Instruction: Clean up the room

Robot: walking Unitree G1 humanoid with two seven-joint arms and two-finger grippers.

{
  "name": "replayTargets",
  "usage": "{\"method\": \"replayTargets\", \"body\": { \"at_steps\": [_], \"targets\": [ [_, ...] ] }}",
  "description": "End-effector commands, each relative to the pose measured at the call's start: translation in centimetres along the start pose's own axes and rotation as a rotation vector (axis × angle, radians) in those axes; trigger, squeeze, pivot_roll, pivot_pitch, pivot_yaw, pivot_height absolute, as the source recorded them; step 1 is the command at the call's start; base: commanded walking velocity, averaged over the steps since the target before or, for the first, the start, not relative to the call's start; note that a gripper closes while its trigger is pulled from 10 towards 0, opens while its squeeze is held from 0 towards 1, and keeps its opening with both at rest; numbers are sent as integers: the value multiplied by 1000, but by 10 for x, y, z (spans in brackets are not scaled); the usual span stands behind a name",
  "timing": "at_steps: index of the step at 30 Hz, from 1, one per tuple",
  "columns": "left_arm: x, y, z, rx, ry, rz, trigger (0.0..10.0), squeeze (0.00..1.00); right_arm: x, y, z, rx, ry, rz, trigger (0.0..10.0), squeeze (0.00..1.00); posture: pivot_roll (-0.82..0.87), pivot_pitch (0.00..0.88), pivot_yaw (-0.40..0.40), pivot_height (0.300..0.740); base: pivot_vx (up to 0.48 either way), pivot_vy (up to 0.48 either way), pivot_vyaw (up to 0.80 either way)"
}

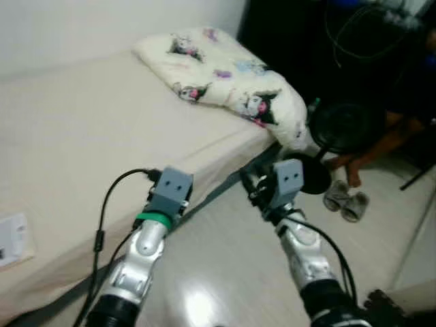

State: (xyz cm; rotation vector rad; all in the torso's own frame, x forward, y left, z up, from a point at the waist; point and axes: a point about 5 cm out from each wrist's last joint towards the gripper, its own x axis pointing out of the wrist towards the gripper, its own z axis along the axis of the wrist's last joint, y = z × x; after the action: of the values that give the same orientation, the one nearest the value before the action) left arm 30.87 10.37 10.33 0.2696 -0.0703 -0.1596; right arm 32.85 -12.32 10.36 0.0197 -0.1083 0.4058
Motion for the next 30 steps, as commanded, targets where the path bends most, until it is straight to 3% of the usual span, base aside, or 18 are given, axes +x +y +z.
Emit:
{"method": "replayTargets", "body": {
  "at_steps": [1,10,15,26,30],
  "targets": [
    [-2,-6,-3,-5,15,-21,10000,0,-4,-6,-4,0,19,-20,10000,0,-13,29,-67,723,0,-409,0],
    [-2,-6,-3,-5,15,-24,10000,0,-4,-5,-4,1,20,-20,10000,0,-13,28,-65,723,0,-392,0],
    [-1,-7,-4,-22,29,-22,10000,0,-4,-5,-4,1,19,-20,10000,0,-12,25,-63,723,0,0,0],
    [0,-6,-4,-35,33,-22,10000,0,-3,-5,-4,0,19,-20,10000,0,-11,18,-59,723,0,401,0],
    [1,-5,-2,-24,25,-21,10000,0,-2,-5,-4,0,18,-20,10000,0,-11,15,-57,723,0,0,0]
  ]
}}
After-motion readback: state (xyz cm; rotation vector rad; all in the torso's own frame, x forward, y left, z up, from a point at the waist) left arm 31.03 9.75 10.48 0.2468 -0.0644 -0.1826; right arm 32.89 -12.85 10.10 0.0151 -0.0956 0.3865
